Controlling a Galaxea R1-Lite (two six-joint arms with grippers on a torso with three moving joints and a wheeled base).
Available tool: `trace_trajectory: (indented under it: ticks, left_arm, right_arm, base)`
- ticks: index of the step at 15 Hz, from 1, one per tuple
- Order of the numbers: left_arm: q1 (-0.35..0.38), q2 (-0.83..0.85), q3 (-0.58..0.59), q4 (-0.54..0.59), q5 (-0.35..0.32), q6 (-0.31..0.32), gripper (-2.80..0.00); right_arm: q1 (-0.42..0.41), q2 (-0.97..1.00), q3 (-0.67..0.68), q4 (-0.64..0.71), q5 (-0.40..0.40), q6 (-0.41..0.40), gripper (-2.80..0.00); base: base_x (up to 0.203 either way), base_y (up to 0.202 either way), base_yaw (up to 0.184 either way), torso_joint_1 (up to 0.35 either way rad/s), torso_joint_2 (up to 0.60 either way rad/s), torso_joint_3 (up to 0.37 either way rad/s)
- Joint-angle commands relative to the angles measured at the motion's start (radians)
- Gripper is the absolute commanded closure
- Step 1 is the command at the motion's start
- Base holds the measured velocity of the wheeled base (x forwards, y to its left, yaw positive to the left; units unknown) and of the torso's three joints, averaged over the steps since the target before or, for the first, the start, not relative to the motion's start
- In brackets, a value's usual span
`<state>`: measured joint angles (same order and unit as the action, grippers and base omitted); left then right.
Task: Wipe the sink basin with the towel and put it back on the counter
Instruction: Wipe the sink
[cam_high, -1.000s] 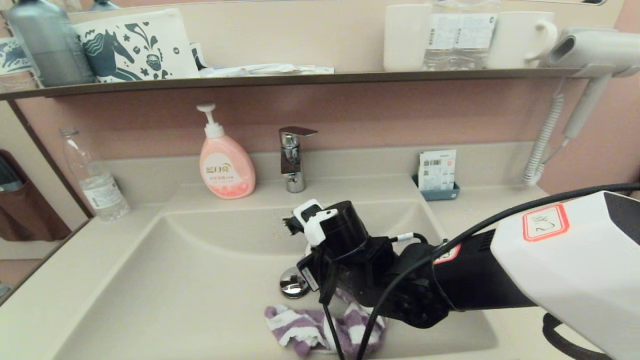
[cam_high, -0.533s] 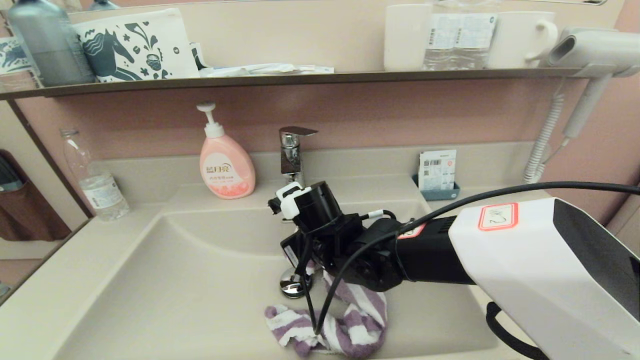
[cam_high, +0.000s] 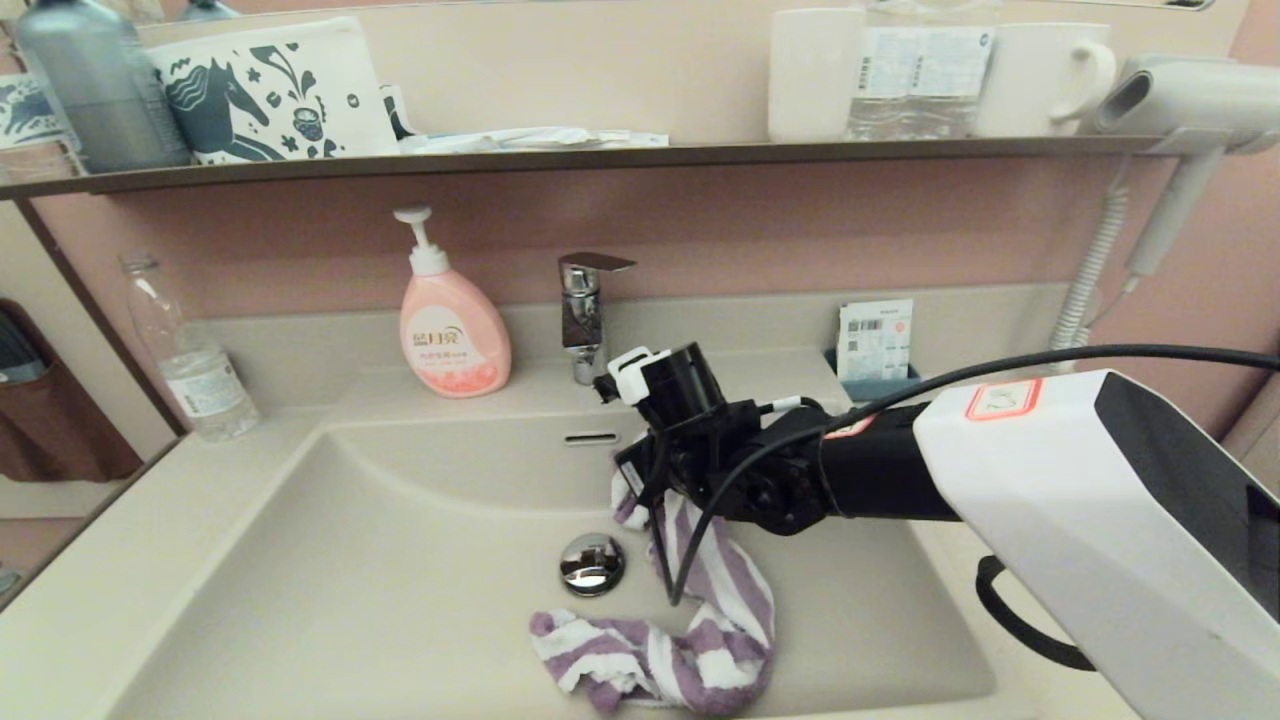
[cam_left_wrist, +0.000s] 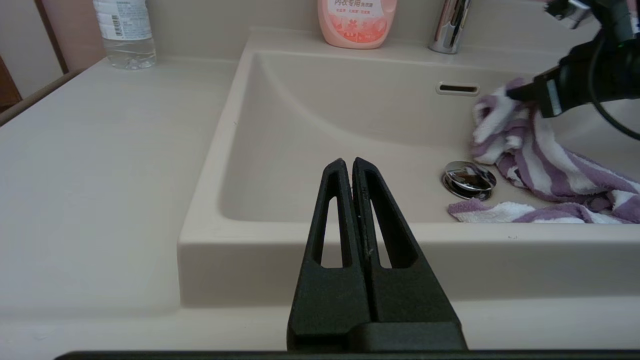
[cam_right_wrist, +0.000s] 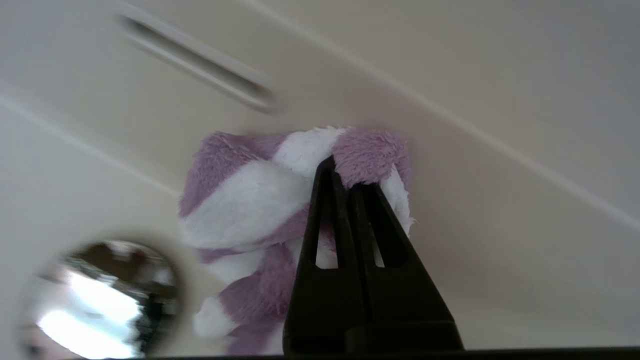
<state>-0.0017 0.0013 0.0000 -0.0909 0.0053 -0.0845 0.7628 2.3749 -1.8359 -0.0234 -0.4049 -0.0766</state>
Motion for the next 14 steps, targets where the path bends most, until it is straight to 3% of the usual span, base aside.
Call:
trace_trajectory:
  ticks: [1,9,14]
  left_arm:
    - [0.0,0.0,0.0,-0.001,0.001,-0.001,0.0]
    - [0.0,0.0,0.0,-0.001,0.001,0.0,0.0]
    - [0.0,0.0,0.0,-0.001,0.001,-0.001,0.0]
  right_arm:
    - [-0.021,-0.043,0.04,-0.001,-0.008,-0.001,0.0]
    - [-0.15,-0.261,0.34,-0.022,-0.034,0.004,0.0]
    - [-0.218,-0.35,0.418,-0.024,-0.032,0.003,0.0]
  base:
    - [0.0,0.0,0.0,0.0,0.0,0.0]
    - [0.0,0.0,0.0,0.0,0.0,0.0]
    - [0.0,0.0,0.0,0.0,0.0,0.0]
